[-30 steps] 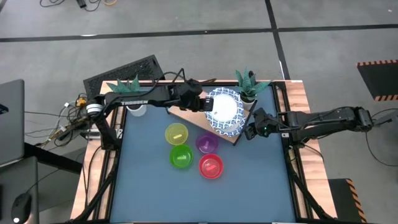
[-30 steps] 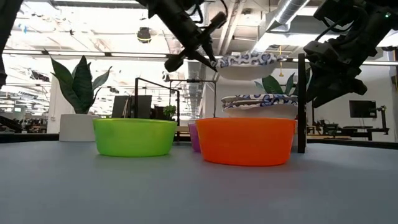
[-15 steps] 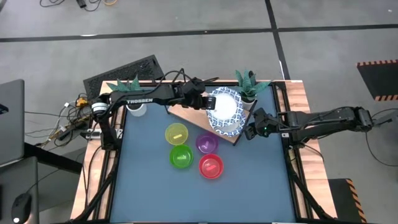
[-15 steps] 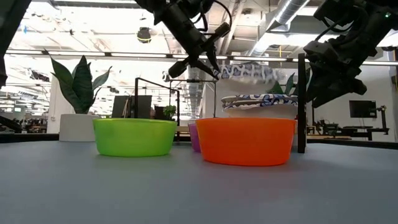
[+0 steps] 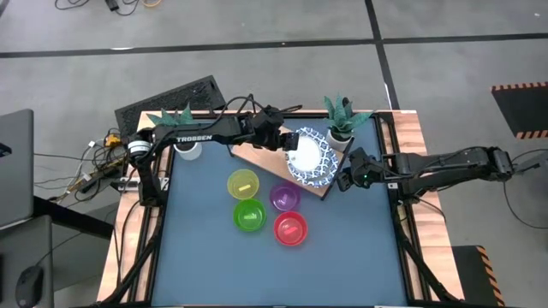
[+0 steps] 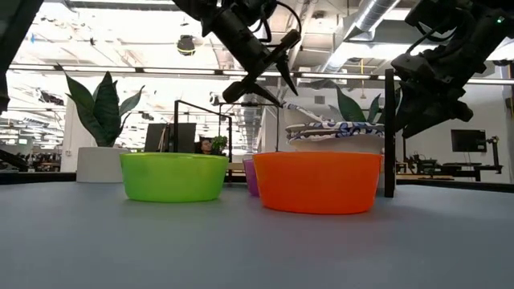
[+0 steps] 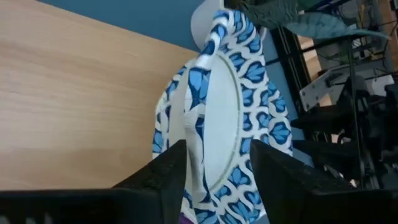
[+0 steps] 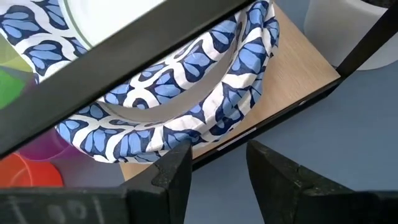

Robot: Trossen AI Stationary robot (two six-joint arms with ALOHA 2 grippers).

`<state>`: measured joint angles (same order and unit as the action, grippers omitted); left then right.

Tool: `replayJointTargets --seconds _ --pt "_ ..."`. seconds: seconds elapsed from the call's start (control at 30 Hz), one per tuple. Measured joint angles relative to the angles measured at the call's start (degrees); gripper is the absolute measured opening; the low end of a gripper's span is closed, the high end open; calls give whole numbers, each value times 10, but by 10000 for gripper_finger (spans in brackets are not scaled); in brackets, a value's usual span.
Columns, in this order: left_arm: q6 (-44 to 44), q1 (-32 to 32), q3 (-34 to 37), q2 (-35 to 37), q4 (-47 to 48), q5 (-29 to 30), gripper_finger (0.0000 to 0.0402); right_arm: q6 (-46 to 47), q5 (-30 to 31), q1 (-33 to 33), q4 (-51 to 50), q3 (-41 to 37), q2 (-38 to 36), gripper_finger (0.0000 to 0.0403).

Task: Place and stack bowls onto a shelf
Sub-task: Stack blue pattern plate on top of the blue pattern plate on the shelf

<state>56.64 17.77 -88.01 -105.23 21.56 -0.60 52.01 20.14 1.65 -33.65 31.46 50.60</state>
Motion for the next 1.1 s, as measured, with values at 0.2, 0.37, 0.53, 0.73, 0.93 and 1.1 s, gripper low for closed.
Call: replayJointTargets --seconds 0.2,0.37,0.53,0.73,0.93,1.1 --pt "-12 14 0 2 5 -22 174 0 0 0 0 0 0 178" --pt "-12 28 0 7 8 -18 173 0 0 0 0 0 0 178" --pt "-9 24 0 2 12 -20 166 0 0 0 0 0 0 178" --pt "-39 25 0 14 55 59 124 0 2 0 0 0 0 178" --pt "-64 25 0 33 46 97 50 1 6 0 0 0 0 178" --pt "-79 21 0 34 21 84 5 1 8 0 0 0 0 178"
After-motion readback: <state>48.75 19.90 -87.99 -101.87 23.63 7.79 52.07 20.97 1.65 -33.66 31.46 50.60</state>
